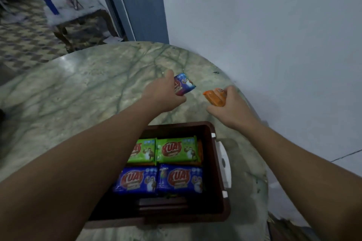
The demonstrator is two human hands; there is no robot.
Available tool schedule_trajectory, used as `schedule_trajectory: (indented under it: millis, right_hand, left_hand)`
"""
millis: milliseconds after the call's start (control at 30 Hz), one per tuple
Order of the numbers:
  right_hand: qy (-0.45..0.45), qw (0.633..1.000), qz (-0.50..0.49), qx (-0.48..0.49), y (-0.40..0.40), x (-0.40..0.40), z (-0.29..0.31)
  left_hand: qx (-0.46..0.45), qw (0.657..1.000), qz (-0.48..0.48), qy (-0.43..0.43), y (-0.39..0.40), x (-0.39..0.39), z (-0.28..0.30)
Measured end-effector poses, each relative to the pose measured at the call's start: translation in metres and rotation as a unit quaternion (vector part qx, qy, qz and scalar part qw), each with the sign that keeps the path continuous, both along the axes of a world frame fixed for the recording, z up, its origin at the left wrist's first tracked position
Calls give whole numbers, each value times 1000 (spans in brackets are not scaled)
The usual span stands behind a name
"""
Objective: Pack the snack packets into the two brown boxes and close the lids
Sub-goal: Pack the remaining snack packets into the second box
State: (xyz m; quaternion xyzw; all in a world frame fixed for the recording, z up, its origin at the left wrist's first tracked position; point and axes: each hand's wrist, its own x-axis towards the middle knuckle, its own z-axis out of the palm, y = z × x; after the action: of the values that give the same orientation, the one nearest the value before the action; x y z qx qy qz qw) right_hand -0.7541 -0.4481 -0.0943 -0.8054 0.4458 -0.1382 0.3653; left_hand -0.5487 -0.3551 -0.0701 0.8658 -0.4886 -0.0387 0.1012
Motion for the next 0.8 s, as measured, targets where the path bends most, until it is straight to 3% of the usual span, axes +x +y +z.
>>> schedule_trajectory:
  millis: [233,467,633,800]
  right_hand:
    - [0,993,72,-93,71,11,31]
    - [52,961,238,-134,142,-8,16]
    - [103,938,293,-156,159,-23,1]
    - [134,922,301,-202,162,-37,-8]
  left_hand:
    - [-38,998,-32,-29,108,-2,25]
    - [6,996,-89,0,219,-18,-2]
    - [18,987,-155,-35,248,-26,-35]
    - [-6,988,-147,-42,247,-28,-42]
